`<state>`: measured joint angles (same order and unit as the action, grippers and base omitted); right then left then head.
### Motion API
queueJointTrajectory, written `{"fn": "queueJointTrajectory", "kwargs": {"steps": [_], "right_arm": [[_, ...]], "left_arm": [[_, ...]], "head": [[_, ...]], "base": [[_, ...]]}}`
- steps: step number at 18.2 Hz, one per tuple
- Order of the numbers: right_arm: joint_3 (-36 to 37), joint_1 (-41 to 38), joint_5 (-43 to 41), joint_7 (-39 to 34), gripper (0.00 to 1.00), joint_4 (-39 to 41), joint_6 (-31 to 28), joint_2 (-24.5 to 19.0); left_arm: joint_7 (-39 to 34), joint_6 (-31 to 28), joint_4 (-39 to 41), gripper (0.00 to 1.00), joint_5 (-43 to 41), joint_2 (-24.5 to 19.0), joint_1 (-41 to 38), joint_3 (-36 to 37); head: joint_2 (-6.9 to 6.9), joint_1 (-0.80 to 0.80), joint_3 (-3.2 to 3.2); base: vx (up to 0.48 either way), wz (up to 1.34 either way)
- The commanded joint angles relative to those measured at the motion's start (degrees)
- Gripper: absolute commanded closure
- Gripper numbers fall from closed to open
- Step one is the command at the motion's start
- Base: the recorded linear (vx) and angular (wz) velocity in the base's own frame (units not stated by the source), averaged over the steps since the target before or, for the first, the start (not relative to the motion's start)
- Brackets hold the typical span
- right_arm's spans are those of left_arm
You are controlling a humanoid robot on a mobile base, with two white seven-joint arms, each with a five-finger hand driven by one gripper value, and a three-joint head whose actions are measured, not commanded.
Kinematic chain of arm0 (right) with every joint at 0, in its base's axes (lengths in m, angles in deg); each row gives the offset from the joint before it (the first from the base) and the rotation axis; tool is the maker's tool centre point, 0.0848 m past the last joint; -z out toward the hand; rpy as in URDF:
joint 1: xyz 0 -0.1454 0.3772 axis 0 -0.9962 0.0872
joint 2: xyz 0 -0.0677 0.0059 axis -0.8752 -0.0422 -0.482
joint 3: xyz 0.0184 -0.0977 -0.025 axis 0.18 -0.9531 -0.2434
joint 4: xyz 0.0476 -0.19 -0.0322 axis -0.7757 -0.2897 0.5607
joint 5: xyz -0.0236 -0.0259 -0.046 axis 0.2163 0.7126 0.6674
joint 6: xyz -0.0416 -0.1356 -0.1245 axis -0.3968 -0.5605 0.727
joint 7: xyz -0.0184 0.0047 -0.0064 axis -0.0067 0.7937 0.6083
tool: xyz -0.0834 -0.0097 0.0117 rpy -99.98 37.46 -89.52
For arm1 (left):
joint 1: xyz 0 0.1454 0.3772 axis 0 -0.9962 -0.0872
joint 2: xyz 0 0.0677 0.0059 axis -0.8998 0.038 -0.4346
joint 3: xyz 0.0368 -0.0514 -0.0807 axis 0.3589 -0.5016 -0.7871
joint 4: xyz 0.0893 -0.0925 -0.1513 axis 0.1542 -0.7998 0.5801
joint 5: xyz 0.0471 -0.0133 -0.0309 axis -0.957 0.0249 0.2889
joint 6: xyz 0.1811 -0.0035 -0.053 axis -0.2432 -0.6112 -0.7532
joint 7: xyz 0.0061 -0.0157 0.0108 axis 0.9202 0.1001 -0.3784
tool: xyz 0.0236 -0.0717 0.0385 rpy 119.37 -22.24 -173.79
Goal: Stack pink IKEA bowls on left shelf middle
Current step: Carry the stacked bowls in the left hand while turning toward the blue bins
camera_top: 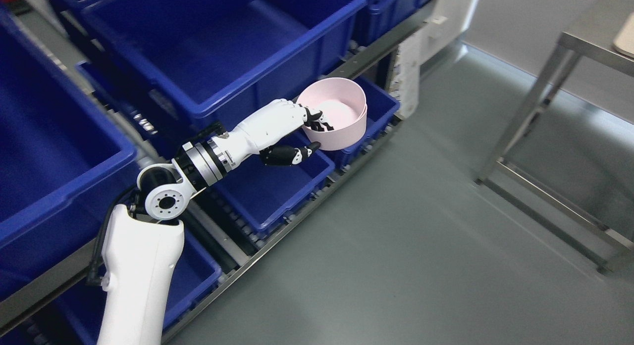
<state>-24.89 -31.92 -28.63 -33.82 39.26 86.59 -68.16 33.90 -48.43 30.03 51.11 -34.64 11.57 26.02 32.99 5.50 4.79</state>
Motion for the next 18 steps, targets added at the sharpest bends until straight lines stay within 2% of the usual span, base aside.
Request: {"fn": "queueJointTrajectory", "kwargs": {"steps": [1,4,7,13,18], "right_arm": [[0.53,-0.01,0.44,-0.01,0.0,0.0,0.0,1.0],[0.62,-0.01,0.44,-0.01,0.0,0.0,0.0,1.0],[0.53,-0.01,0.44,-0.01,0.0,0.0,0.0,1.0],[0.61,-0.01,0.44,-0.01,0.0,0.0,0.0,1.0],[0.61,-0.01,0.44,-0.01,0.0,0.0,0.0,1.0]], "left_arm": [[0.1,-2.87,1.18,0.92,0.18,-1.0,5.18,3.02],[0.18,-7.08,1.18,0.92,0.53,-1.0,11.24,3.02],[0.18,-8.32,1.18,0.92,0.53,-1.0,14.33,3.02],[0.88,-11.75,1.09,0.92,0.53,-1.0,17.85,3.02],[1.5,-11.84,1.09,0.92,0.44,-1.0,17.59,3.02]], "head": [[0.0,0.0,0.0],[0.0,0.0,0.0],[0.0,0.0,0.0],[0.0,0.0,0.0],[0.0,0.0,0.0]], "base": [[-0.135,0.89],[-0.124,0.81],[-0.115,0.74],[-0.058,0.57],[0.009,0.15]]}}
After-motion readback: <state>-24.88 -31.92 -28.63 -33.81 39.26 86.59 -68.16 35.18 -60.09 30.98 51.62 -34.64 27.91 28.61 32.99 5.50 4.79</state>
